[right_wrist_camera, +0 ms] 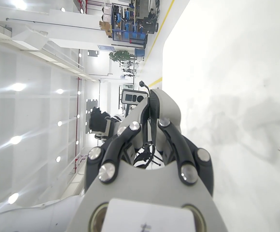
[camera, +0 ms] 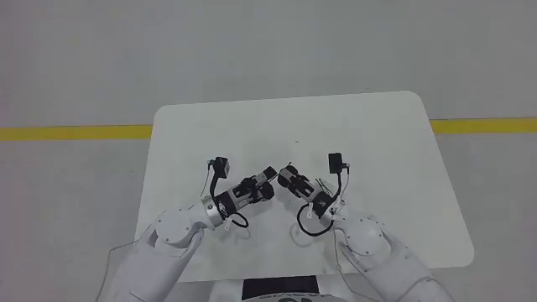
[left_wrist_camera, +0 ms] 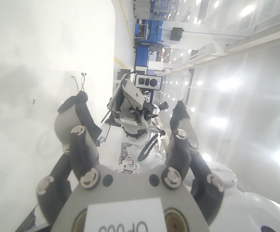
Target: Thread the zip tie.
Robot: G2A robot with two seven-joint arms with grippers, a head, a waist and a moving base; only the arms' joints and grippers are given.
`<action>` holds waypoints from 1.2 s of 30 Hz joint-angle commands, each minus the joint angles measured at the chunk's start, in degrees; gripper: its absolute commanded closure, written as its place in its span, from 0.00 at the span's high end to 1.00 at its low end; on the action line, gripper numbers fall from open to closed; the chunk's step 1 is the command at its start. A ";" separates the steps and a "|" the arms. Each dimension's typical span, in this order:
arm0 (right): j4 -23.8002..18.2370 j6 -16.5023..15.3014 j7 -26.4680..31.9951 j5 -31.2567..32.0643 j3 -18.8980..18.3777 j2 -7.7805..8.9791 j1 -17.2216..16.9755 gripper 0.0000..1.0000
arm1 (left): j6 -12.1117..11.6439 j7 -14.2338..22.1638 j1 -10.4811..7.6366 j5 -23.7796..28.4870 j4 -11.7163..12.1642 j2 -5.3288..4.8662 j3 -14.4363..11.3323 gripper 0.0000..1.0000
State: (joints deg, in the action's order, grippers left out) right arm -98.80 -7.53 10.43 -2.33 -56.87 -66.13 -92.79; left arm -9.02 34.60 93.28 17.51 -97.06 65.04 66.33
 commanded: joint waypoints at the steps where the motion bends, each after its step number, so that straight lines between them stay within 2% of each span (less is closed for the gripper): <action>1: -0.12 0.03 0.25 -0.07 -0.36 0.01 -0.16 0.00 | 0.29 0.15 -0.39 0.01 0.46 -0.03 -0.30 0.43; 3: -0.18 0.03 0.37 -0.17 -0.63 0.01 -0.33 0.00 | 0.58 0.22 -0.75 0.12 0.75 -0.05 -0.56 0.39; 11: -0.23 -0.40 2.51 -0.95 -1.15 -0.06 -0.54 0.00 | 1.23 0.16 -1.95 0.39 1.70 -0.17 -1.46 0.38; 27: -0.53 -0.36 4.19 -1.02 -2.26 -0.15 -0.94 0.00 | 1.15 -0.79 -2.76 0.91 2.75 -0.48 -2.43 0.31; 32: -0.26 -0.30 3.41 -1.34 -2.34 -0.33 -0.96 0.00 | 0.51 -0.98 -3.03 0.28 2.97 -0.66 -2.39 0.33; 36: -0.28 0.63 2.13 -3.61 -3.12 -0.50 -1.19 0.00 | -0.89 -1.19 -3.11 -1.11 2.92 -0.94 -1.76 0.35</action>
State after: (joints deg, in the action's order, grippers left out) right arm -99.09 -7.25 12.84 -5.64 -59.66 -66.63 -93.96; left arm -9.46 33.49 90.17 16.73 -94.07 64.18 64.31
